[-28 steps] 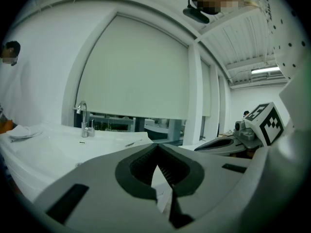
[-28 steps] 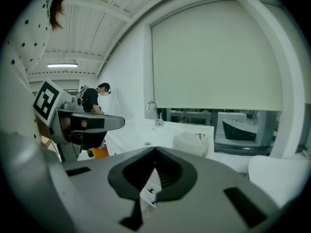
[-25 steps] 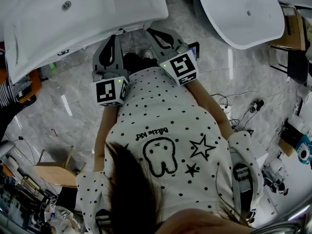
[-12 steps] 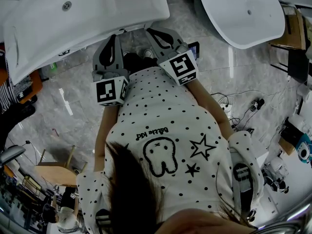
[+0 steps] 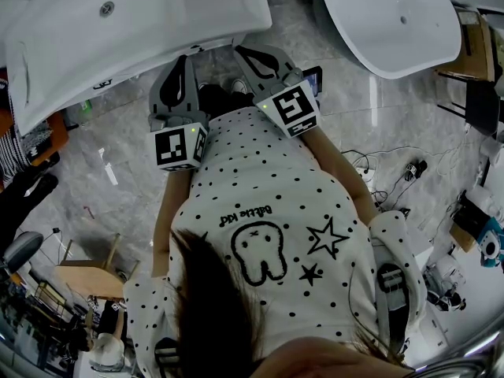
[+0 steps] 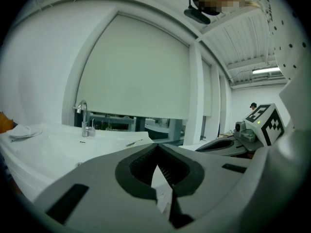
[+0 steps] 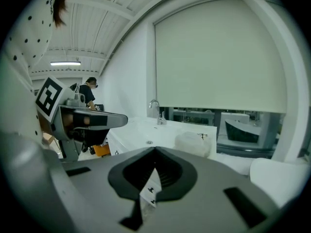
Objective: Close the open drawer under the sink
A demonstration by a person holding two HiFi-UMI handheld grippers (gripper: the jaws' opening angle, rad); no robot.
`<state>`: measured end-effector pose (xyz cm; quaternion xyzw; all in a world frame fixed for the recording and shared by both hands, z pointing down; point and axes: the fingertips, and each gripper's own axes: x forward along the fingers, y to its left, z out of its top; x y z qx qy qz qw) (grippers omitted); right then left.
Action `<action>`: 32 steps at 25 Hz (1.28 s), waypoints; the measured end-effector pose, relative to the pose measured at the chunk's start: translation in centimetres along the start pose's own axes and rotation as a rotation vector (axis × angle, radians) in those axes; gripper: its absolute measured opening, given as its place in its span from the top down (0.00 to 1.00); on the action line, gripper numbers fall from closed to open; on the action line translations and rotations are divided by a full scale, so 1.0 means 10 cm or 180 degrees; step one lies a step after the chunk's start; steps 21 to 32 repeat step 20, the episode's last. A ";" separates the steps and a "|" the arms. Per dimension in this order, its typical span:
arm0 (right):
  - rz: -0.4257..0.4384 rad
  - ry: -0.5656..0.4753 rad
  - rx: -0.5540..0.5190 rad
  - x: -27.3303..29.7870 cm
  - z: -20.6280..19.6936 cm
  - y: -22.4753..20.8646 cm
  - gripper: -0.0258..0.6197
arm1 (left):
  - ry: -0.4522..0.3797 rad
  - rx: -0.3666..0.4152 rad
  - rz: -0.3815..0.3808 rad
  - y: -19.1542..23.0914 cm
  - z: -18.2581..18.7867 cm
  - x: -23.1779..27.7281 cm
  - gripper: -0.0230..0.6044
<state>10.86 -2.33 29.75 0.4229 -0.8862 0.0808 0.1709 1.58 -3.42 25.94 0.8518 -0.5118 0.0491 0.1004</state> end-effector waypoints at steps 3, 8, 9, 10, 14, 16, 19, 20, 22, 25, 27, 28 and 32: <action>0.0002 -0.0009 0.0009 -0.01 -0.02 -0.01 0.94 | -0.0001 0.0000 0.0006 -0.02 -0.02 0.00 0.96; 0.0030 -0.0023 -0.0009 -0.05 -0.03 0.01 0.94 | -0.0008 0.0009 0.0023 -0.05 -0.02 -0.03 0.96; 0.0035 -0.0022 -0.0013 -0.05 -0.04 0.01 0.94 | -0.0007 0.0006 0.0027 -0.06 -0.03 -0.03 0.96; 0.0040 -0.0022 -0.0014 -0.06 -0.04 0.00 0.94 | -0.0005 0.0005 0.0032 -0.07 -0.03 -0.03 0.96; 0.0063 -0.0042 -0.0006 -0.06 -0.05 -0.03 0.94 | -0.0004 0.0013 0.0057 -0.09 -0.03 0.00 0.96; 0.0063 -0.0040 0.0003 -0.09 -0.07 -0.07 0.94 | 0.0011 0.0006 0.0062 -0.14 -0.06 0.02 0.96; -0.0060 0.0087 0.0098 -0.41 -0.23 -0.14 0.94 | 0.0147 -0.0084 -0.0073 -0.45 -0.21 0.00 0.96; -0.0122 0.0152 0.0143 -0.56 -0.30 -0.16 0.94 | 0.0215 -0.0124 -0.0145 -0.59 -0.28 -0.01 0.96; -0.0122 0.0152 0.0143 -0.56 -0.30 -0.16 0.94 | 0.0215 -0.0124 -0.0145 -0.59 -0.28 -0.01 0.96; -0.0122 0.0152 0.0143 -0.56 -0.30 -0.16 0.94 | 0.0215 -0.0124 -0.0145 -0.59 -0.28 -0.01 0.96; -0.0122 0.0152 0.0143 -0.56 -0.30 -0.16 0.94 | 0.0215 -0.0124 -0.0145 -0.59 -0.28 -0.01 0.96; -0.0122 0.0152 0.0143 -0.56 -0.30 -0.16 0.94 | 0.0215 -0.0124 -0.0145 -0.59 -0.28 -0.01 0.96; -0.0122 0.0152 0.0143 -0.56 -0.30 -0.16 0.94 | 0.0215 -0.0124 -0.0145 -0.59 -0.28 -0.01 0.96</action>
